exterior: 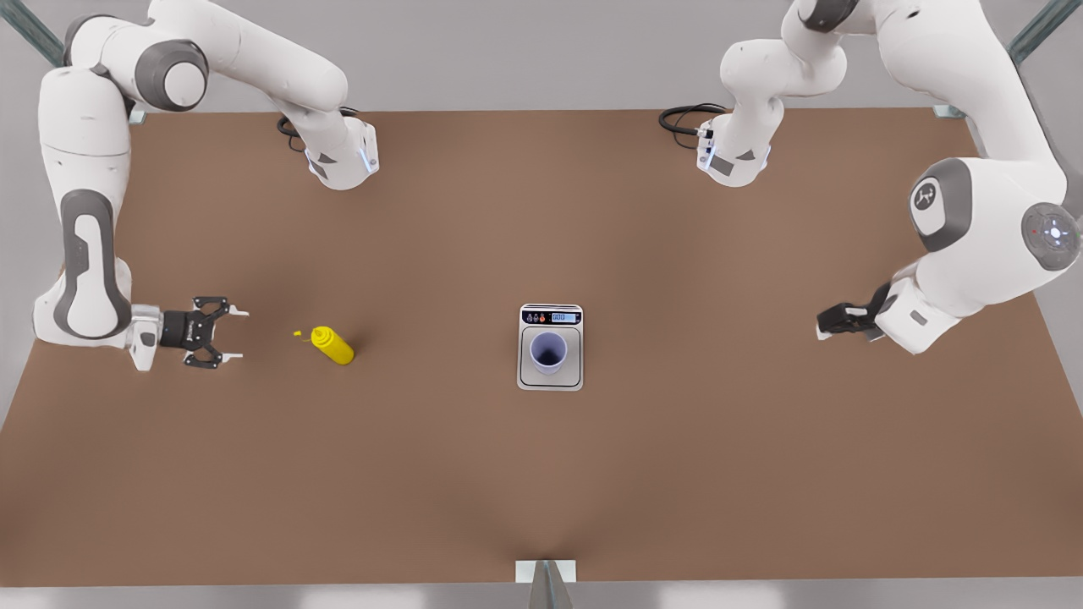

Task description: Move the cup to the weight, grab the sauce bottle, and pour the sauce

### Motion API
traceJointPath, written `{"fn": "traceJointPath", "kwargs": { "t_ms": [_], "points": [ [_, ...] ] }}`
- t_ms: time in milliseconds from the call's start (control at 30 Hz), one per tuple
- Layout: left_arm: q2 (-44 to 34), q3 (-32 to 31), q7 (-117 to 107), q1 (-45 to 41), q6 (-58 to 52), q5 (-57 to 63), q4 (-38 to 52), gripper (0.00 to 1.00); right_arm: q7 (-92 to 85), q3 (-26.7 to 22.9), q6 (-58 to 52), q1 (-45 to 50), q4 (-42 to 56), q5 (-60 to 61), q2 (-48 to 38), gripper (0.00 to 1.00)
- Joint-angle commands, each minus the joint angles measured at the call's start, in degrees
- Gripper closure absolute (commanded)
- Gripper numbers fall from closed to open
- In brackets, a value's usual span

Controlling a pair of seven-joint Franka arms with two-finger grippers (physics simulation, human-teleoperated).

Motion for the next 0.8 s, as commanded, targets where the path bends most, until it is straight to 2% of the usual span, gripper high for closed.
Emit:
{"fn": "traceJointPath", "kwargs": {
  "t_ms": [0, 133, 433, 767],
  "points": [
    [-0.07, 0.0, 0.0, -0.1, 0.0, 2.83, 0.02, 0.0, -2.4, 0.0, 0.9, -0.02, -0.93, 0.98, -0.14, 0.0],
    [-0.07, 0.0, -0.44, -0.1, -3.16, 3.53, 1.87, 0.0, -16.3, 0.09, 5.66, 0.95, -7.0, 8.71, -0.23, 0.0],
    [-0.69, -0.36, -1.14, -0.19, -3.95, 5.46, 3.18, 0.0, -16.65, 0.88, 5.57, 7.89, -8.41, 12.49, 2.76, 0.0],
    [-0.6, -0.44, -1.23, -0.28, -5.01, 4.85, 3.27, 0.0, -16.74, 0.88, 5.74, 11.06, -6.39, 14.52, 5.22, 0.0]
  ]
}}
